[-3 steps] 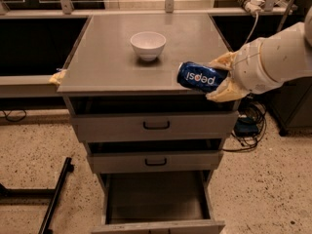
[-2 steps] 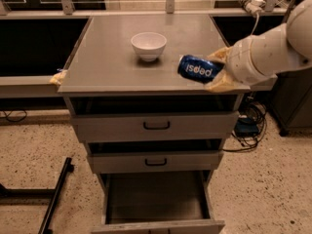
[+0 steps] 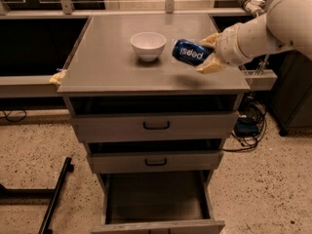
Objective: Pick pepsi can from bottom drawer and place on counter
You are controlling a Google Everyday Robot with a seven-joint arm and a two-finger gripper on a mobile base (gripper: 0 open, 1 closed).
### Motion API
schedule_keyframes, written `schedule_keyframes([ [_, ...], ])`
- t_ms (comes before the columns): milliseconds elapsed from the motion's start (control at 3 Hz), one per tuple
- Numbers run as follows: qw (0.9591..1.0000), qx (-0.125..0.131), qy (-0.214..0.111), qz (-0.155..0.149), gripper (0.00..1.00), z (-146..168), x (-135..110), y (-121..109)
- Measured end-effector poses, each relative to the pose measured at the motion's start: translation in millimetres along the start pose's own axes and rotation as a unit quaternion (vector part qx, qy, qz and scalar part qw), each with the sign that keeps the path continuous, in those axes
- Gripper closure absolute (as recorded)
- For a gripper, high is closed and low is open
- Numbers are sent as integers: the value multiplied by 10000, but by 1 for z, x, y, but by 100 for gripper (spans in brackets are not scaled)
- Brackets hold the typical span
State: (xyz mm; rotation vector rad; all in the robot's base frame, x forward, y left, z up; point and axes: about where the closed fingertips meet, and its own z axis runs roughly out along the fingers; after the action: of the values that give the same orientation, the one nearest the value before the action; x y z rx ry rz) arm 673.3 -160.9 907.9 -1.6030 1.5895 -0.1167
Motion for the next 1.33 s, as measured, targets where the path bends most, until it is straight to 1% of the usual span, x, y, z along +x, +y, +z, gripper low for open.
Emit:
schedule_keyframes([
  [333,9995,-29,-289,122,100,29,3,-19],
  [667,9994,15,-319,142,82,29,3,-24],
  [1000,9994,14,-319,142,57,29,3,-24],
  [1333,9994,14,-319,142,36,29,3,-24],
])
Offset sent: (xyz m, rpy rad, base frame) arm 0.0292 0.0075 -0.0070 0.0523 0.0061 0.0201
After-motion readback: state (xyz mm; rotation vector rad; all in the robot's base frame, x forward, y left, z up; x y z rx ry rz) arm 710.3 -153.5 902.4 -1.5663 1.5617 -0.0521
